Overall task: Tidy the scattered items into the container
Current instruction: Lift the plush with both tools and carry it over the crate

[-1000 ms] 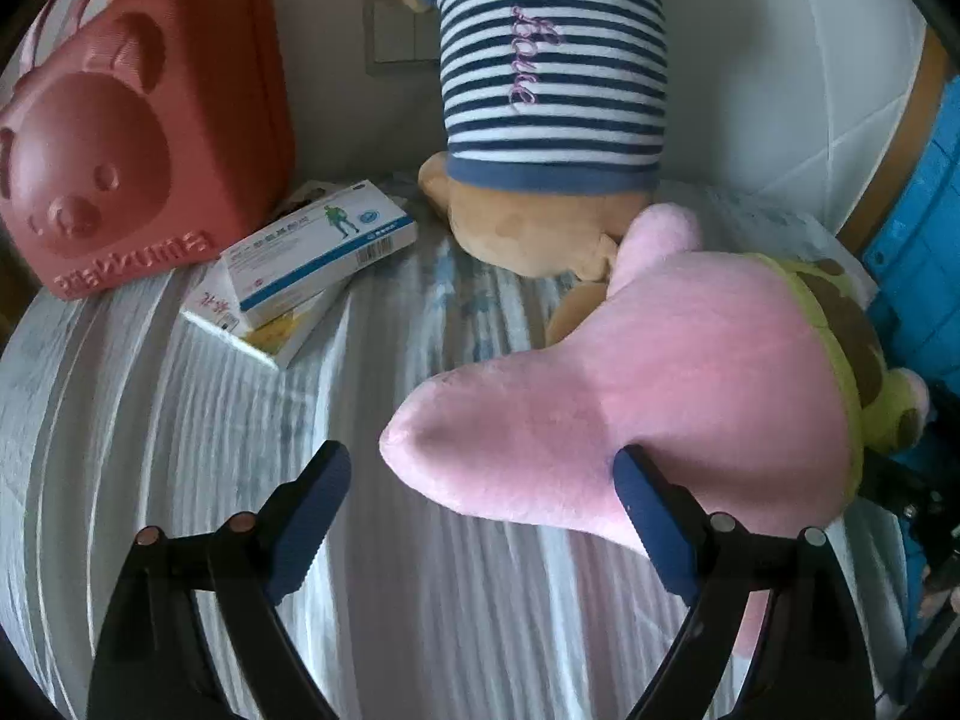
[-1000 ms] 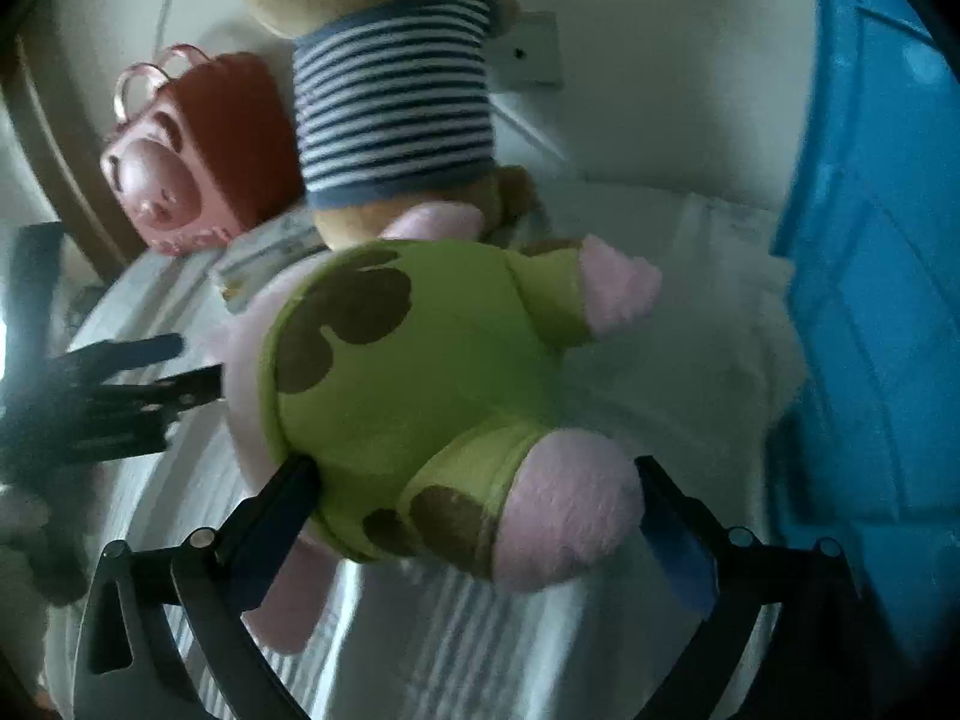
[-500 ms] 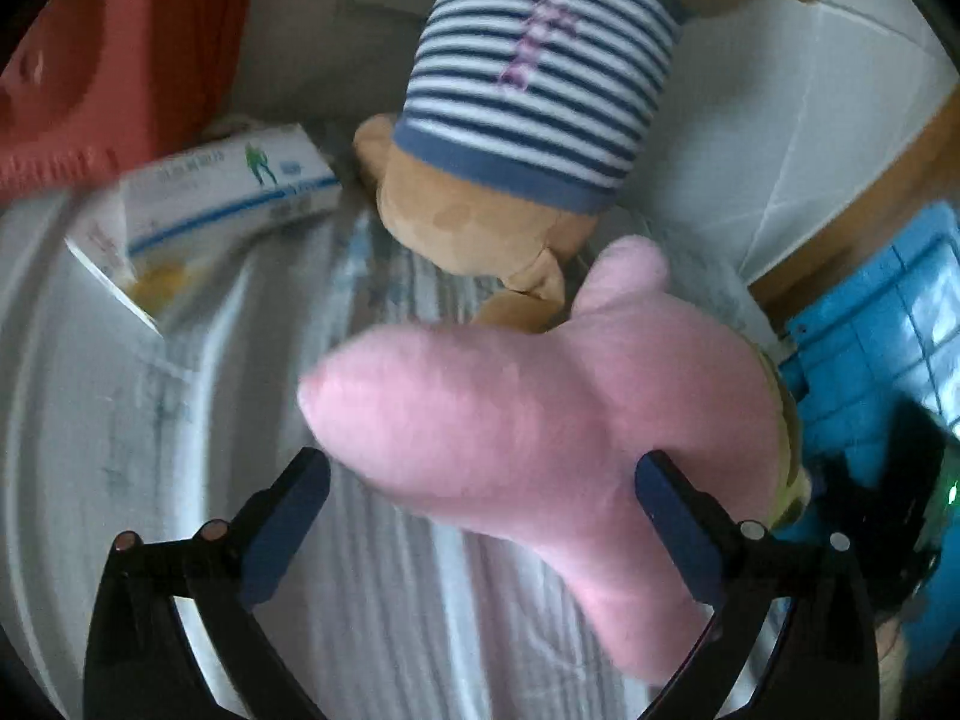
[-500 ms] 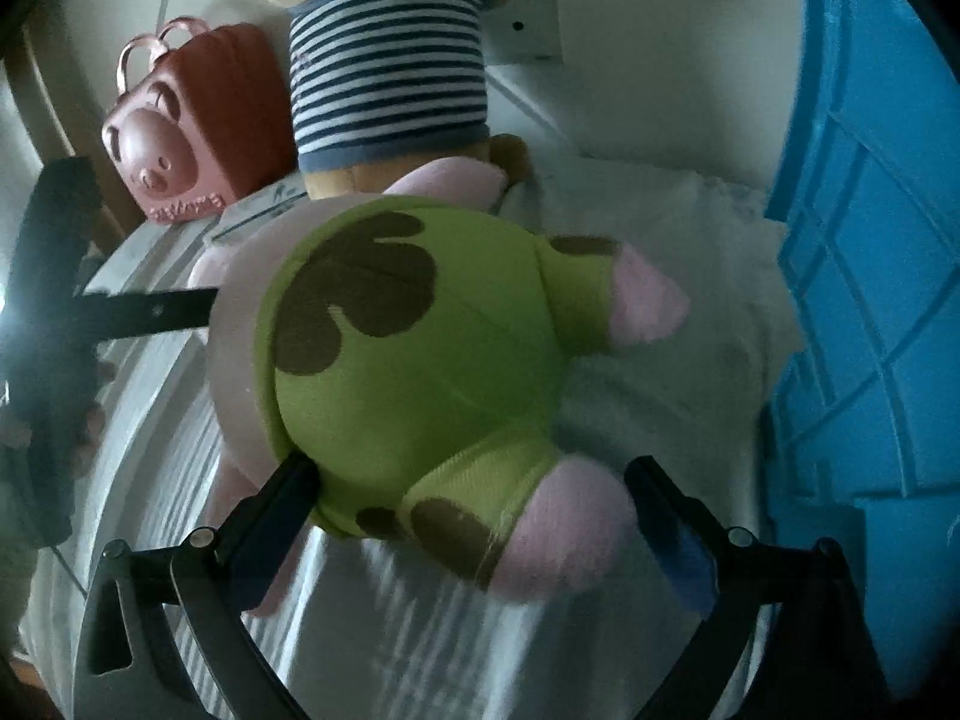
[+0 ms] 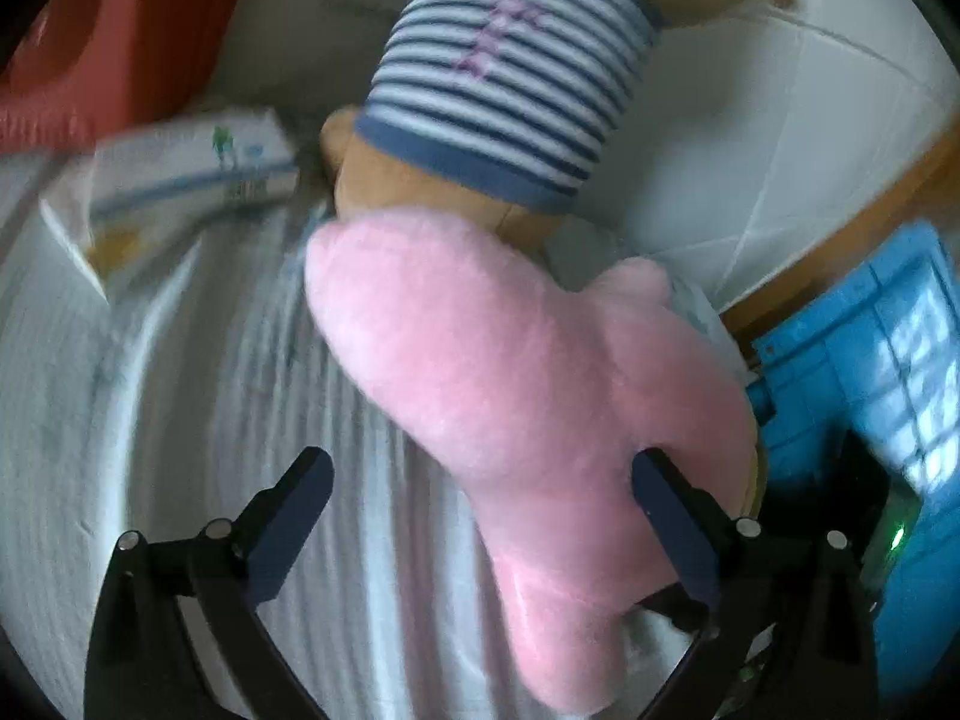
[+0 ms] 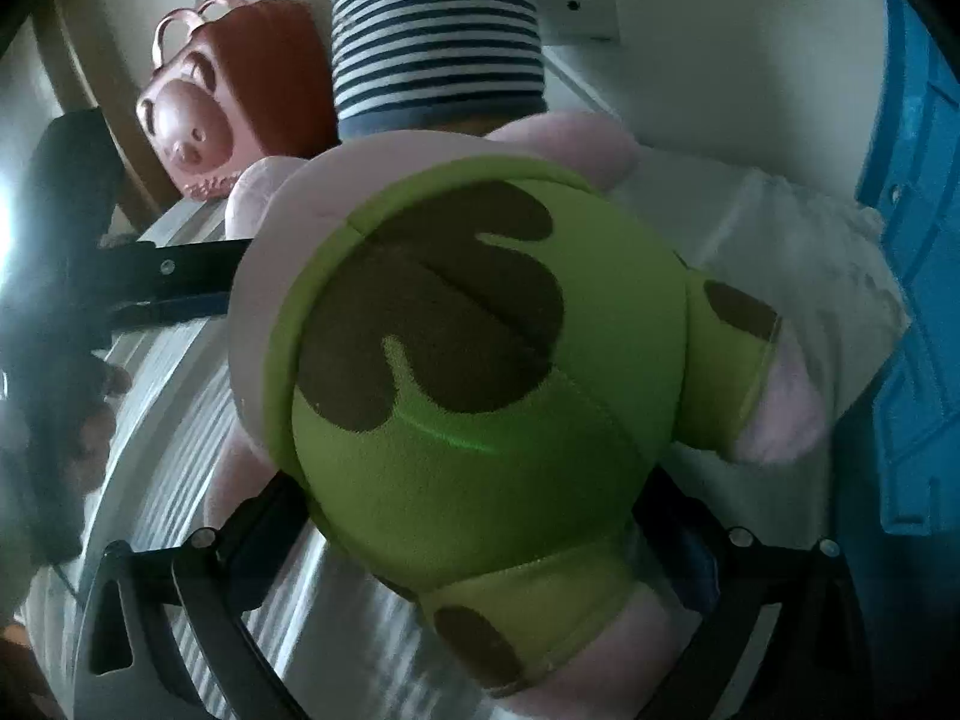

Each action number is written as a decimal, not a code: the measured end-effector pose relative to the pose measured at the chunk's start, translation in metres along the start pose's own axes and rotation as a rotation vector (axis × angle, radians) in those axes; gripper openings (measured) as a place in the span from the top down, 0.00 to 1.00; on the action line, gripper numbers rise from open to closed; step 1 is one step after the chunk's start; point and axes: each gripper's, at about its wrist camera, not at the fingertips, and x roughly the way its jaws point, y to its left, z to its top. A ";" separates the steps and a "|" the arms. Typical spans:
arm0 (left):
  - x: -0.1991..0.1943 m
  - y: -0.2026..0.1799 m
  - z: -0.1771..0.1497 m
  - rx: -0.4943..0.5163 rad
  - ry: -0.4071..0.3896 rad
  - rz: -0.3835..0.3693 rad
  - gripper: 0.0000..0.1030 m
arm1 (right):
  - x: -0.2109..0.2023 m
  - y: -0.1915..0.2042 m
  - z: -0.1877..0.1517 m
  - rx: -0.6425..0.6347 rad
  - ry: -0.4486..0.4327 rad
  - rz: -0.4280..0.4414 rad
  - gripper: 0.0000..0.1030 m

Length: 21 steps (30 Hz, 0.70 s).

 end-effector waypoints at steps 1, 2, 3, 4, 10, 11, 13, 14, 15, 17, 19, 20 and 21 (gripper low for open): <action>-0.003 0.000 0.002 -0.005 -0.012 0.001 0.01 | 0.000 0.002 0.000 -0.010 0.001 -0.005 0.00; -0.006 -0.002 0.004 0.003 -0.022 -0.003 0.01 | 0.000 0.004 0.000 -0.019 0.002 -0.009 0.00; -0.006 -0.005 0.005 0.007 -0.023 -0.013 0.00 | 0.000 0.006 -0.001 -0.029 0.004 -0.014 0.00; -0.002 -0.010 0.006 0.024 -0.016 -0.020 0.00 | 0.000 0.008 -0.001 -0.038 0.005 -0.018 0.00; 0.018 -0.041 0.006 0.118 -0.029 -0.041 0.23 | -0.004 0.010 -0.002 -0.007 -0.014 -0.029 0.12; 0.015 -0.046 0.006 0.134 -0.038 -0.035 0.24 | -0.007 0.013 0.001 -0.010 -0.019 -0.032 0.14; 0.006 -0.054 0.006 0.156 -0.047 -0.032 0.26 | -0.010 0.017 0.003 -0.022 -0.017 -0.048 0.16; 0.000 -0.057 0.005 0.166 -0.055 -0.031 0.26 | -0.013 0.020 0.004 -0.023 -0.023 -0.046 0.17; -0.006 -0.061 0.005 0.174 -0.065 -0.027 0.26 | -0.016 0.023 0.004 -0.023 -0.030 -0.040 0.17; -0.020 -0.064 0.006 0.174 -0.083 -0.026 0.26 | -0.026 0.032 0.006 -0.030 -0.053 -0.034 0.17; -0.039 -0.066 0.005 0.172 -0.104 -0.026 0.26 | -0.038 0.044 0.010 -0.047 -0.075 -0.030 0.17; -0.050 -0.068 0.004 0.174 -0.119 -0.027 0.26 | -0.046 0.050 0.012 -0.058 -0.089 -0.028 0.17; -0.064 -0.072 0.003 0.179 -0.139 -0.027 0.26 | -0.055 0.056 0.014 -0.069 -0.103 -0.026 0.17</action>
